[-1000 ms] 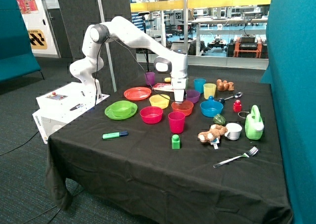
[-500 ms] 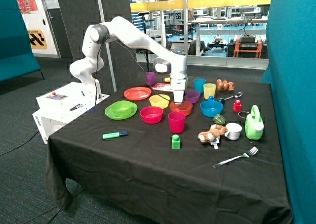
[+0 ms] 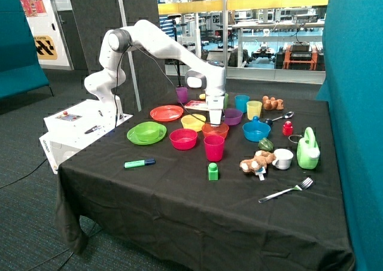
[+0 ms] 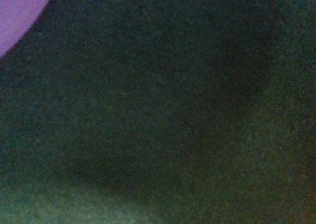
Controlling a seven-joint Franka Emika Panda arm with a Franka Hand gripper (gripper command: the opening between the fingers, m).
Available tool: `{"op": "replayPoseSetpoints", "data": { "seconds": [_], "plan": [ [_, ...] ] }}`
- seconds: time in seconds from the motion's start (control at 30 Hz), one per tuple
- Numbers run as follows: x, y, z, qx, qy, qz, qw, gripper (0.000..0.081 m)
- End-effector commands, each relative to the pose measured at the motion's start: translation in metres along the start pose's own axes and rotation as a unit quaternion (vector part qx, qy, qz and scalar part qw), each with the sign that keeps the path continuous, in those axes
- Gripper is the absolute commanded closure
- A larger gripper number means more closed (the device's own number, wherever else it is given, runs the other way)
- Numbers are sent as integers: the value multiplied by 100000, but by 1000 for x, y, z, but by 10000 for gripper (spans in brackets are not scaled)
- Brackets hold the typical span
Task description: Place the bowls on the appropriate plate
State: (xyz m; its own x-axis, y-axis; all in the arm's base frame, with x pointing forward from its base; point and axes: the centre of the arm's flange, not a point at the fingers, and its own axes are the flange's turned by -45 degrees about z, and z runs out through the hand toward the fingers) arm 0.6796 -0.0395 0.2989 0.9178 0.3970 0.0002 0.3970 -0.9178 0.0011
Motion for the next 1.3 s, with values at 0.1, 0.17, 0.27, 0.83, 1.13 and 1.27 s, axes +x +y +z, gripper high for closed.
{"op": "replayPoseSetpoints", "data": {
  "seconds": [0.1, 0.17, 0.27, 0.83, 1.13, 1.27],
  "plan": [
    [-2, -5, -31, 56, -7, -1169, 99993, 808],
    [-3, -6, -38, 56, -7, -1353, 99991, 808],
    [-3, -7, -48, 57, -7, -1761, 99984, 808],
    [-39, -28, -108, 57, -5, -5174, 99866, 808],
    [-66, -32, -126, 57, -4, -6166, 99810, 808],
    [-82, -34, -132, 57, -4, -6490, 99789, 808]
  ]
}}
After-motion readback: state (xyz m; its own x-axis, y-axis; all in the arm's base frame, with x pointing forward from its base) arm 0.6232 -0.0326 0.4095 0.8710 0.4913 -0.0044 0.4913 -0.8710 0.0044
